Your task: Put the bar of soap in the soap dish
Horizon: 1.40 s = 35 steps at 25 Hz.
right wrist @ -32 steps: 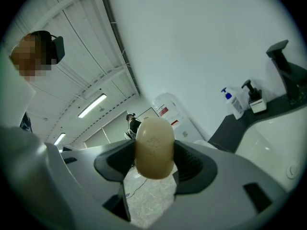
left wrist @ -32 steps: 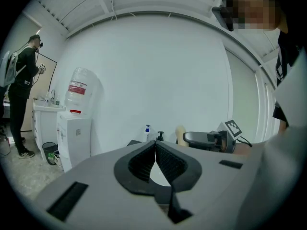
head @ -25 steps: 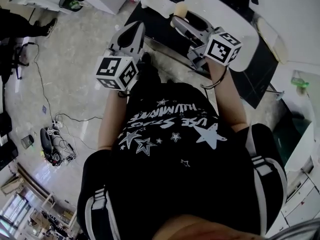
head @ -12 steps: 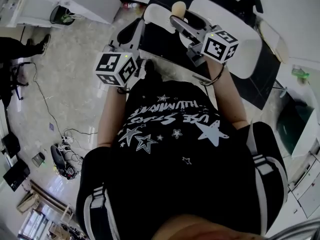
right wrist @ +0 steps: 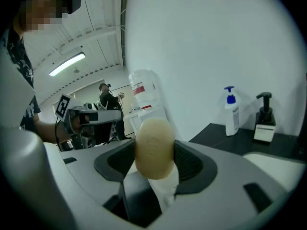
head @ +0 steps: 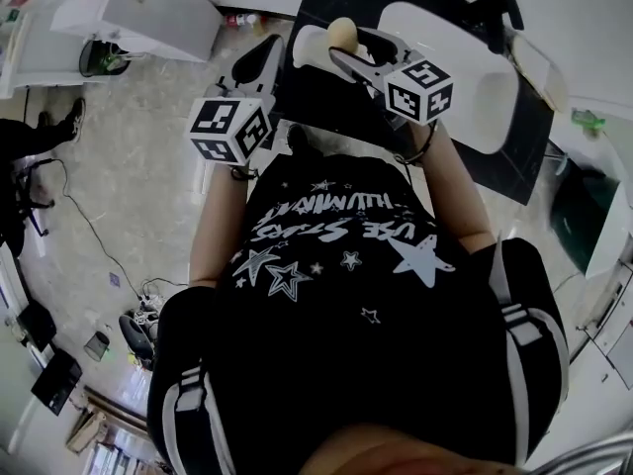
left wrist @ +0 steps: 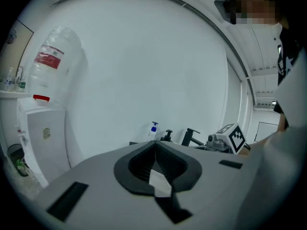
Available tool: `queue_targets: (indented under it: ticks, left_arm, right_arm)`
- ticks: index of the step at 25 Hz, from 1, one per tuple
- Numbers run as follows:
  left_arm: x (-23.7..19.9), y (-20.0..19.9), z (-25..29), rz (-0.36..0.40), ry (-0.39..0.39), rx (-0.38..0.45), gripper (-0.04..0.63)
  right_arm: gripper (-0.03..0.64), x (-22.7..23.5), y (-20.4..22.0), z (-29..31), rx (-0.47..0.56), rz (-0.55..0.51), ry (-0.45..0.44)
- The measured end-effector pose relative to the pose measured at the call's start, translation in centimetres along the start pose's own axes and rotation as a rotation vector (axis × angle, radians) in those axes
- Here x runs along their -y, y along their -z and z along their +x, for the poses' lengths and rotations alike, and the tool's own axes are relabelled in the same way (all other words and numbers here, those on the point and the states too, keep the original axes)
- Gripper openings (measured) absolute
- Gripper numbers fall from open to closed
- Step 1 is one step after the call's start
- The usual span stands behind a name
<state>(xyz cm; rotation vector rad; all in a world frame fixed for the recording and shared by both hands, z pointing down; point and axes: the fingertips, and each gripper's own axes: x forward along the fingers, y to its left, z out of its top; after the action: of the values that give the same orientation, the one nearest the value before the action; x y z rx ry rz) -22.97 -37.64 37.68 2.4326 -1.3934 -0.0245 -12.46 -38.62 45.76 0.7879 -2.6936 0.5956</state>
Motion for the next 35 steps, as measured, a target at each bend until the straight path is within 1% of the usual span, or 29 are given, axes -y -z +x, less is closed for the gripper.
queue_targets:
  ticks: [4, 11, 14, 20, 23, 25, 29, 35]
  left_arm:
    - [-1.4, 0.3, 1.0, -0.007, 0.039, -0.028, 0.012]
    - [-3.0, 2.0, 2.6, -0.012, 0.106, -0.101, 0.012]
    - [-3.5, 2.9, 3.0, -0.015, 0.118, -0.127, 0.012]
    - [-4.1, 3.6, 3.4, -0.023, 0.129, -0.15, 0.012]
    - [-4.4, 3.8, 3.4, -0.024, 0.129, -0.157, 0.012]
    - [-4.5, 3.9, 3.5, -0.026, 0.129, -0.159, 0.012]
    - [-4.4, 4.0, 3.7, -0.025, 0.137, -0.162, 0.012]
    - [-4.3, 3.9, 3.9, -0.028, 0.141, -0.161, 0.012]
  right_arm:
    - [0.262, 0.4, 1.0, 1.5, -0.055, -0.059, 0.016]
    - [0.262, 0.4, 3.3, 3.5, -0.213, -0.176, 0.025]
    - [0.262, 0.3, 4.2, 4.2, -0.272, -0.241, 0.017]
    - [0.262, 0.2, 5.9, 4.8, -0.376, -0.318, -0.012]
    - [0.262, 0.4, 6.1, 5.2, -0.404, -0.367, -0.01]
    - [0.262, 0.5, 5.9, 5.4, -0.408, -0.382, -0.011]
    - [0.262, 0.6, 6.4, 5.1, -0.432, -0.381, -0.011]
    - [0.262, 0.6, 6.5, 5.0, -0.461, -0.395, 0.014]
